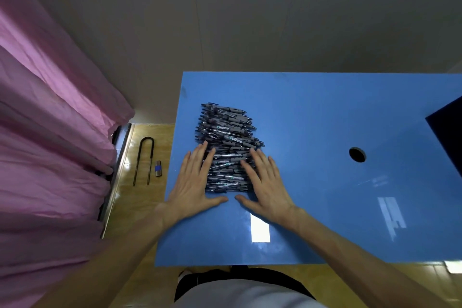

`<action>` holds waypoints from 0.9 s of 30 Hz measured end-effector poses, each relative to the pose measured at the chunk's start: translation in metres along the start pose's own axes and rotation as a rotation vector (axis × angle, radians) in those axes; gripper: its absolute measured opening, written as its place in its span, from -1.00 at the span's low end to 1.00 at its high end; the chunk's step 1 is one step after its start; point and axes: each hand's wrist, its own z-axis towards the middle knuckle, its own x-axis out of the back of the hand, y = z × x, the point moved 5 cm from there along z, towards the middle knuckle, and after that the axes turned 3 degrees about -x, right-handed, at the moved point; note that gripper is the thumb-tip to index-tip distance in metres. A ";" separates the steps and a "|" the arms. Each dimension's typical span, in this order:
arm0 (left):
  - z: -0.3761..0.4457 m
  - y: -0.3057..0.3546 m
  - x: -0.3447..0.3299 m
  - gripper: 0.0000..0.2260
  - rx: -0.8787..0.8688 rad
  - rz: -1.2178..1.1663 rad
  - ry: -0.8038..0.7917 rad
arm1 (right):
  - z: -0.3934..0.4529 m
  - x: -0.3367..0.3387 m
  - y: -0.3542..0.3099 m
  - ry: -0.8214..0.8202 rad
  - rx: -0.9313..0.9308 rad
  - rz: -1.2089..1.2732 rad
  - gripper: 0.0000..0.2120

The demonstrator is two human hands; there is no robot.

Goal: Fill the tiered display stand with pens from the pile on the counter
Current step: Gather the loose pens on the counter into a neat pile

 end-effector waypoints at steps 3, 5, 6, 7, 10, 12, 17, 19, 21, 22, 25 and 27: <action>0.000 0.000 0.000 0.13 0.013 -0.005 0.018 | 0.002 0.000 -0.007 0.055 0.158 -0.144 -0.52; 0.003 -0.001 0.001 0.15 0.028 -0.013 0.030 | 0.006 -0.003 -0.006 0.055 0.207 -0.218 -0.59; 0.006 -0.002 0.003 0.16 0.040 -0.020 0.041 | 0.009 -0.003 -0.006 0.046 0.231 -0.245 -0.58; 0.008 -0.004 0.004 0.16 0.048 -0.024 0.050 | 0.012 -0.003 -0.005 0.034 0.260 -0.263 -0.58; 0.014 -0.004 0.006 0.17 0.044 -0.030 0.044 | 0.019 -0.001 -0.006 -0.014 0.310 -0.293 -0.58; 0.012 -0.005 0.005 0.20 0.086 -0.050 0.055 | 0.018 -0.001 -0.010 -0.030 0.273 -0.329 -0.56; -0.002 -0.011 -0.002 0.31 0.338 -0.171 0.085 | 0.020 -0.007 -0.026 -0.001 0.192 -0.434 -0.44; -0.005 -0.014 -0.003 0.34 0.397 -0.206 0.079 | 0.023 -0.007 -0.025 0.015 0.187 -0.408 -0.45; -0.007 -0.013 -0.004 0.35 0.418 -0.230 0.059 | 0.025 -0.005 -0.020 0.017 0.155 -0.379 -0.38; -0.008 -0.013 -0.004 0.35 0.427 -0.238 0.053 | 0.025 -0.004 -0.018 0.009 0.147 -0.371 -0.35; -0.012 -0.012 -0.007 0.37 0.470 -0.259 0.037 | 0.026 -0.005 -0.020 -0.020 0.188 -0.375 -0.37; -0.013 -0.010 -0.007 0.36 0.492 -0.264 0.041 | 0.026 -0.007 -0.024 -0.030 0.239 -0.383 -0.45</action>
